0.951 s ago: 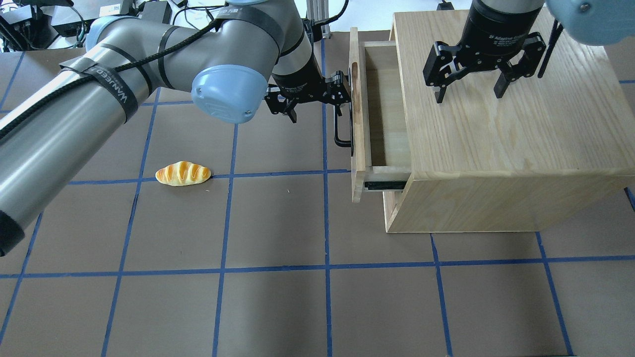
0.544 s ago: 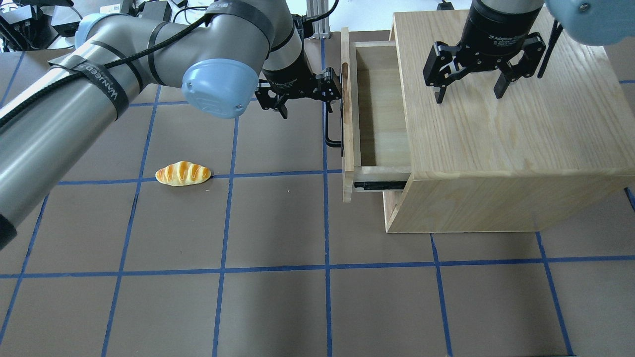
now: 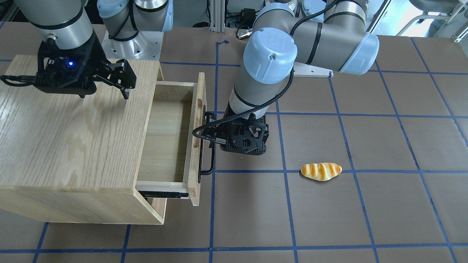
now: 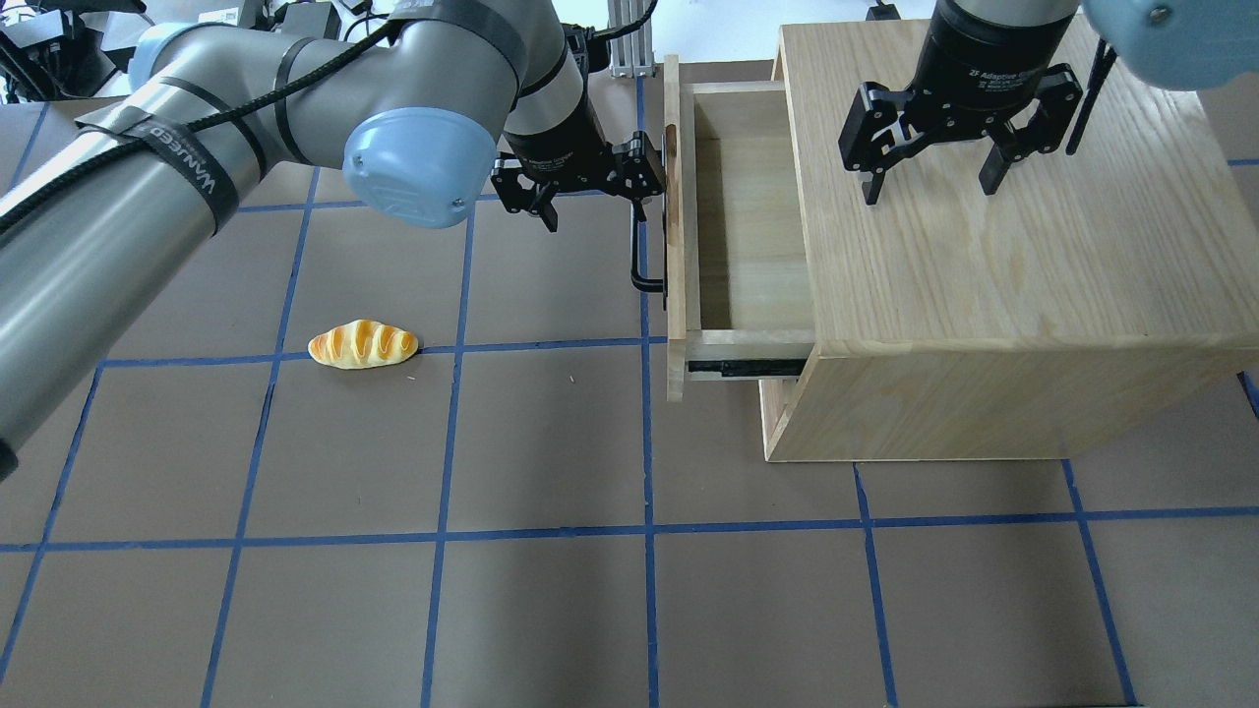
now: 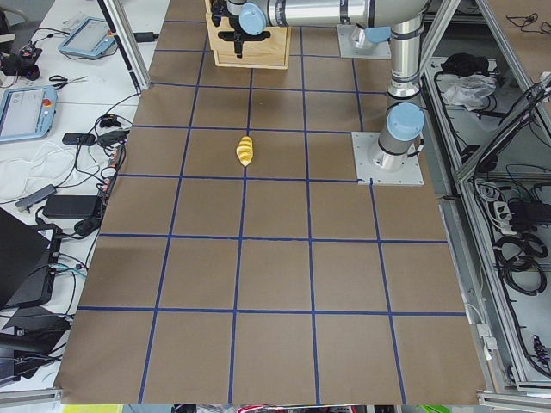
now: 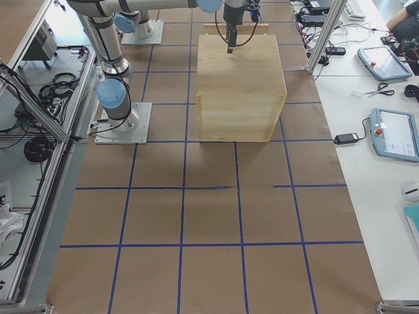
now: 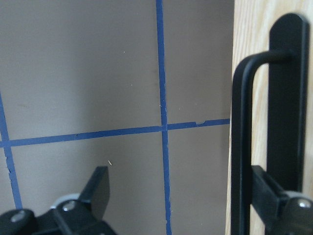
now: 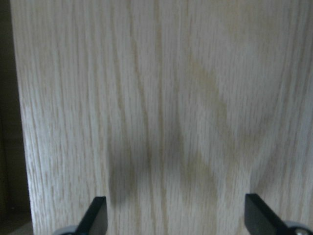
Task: Open upper drawer
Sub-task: 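Pull the drawer handle away from the cabinet with the left gripper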
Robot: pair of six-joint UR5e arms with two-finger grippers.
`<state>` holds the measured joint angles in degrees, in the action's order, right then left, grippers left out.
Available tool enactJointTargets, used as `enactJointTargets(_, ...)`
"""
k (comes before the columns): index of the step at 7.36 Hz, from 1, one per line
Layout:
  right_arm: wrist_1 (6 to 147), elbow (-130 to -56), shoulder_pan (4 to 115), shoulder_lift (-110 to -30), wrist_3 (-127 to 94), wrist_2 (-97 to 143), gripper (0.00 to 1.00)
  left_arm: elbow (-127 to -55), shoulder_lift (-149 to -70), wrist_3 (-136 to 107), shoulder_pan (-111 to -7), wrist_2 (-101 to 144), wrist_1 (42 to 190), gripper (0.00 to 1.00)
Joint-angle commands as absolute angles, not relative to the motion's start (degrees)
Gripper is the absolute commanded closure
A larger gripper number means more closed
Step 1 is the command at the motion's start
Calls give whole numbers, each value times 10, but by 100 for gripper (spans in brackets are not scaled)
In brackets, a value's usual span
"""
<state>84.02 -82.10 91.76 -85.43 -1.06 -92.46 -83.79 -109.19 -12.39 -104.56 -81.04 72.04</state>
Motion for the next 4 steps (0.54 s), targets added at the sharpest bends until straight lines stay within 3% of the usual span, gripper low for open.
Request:
enactJointTargets(1, 840, -821, 918, -854, -11, -925, 0, -838, -1090, -108, -1033, -813, 727, 0)
enactJointTargets(4, 840, -821, 918, -854, -11, -925, 0, -838, -1084, -98, -1024, -813, 734, 0)
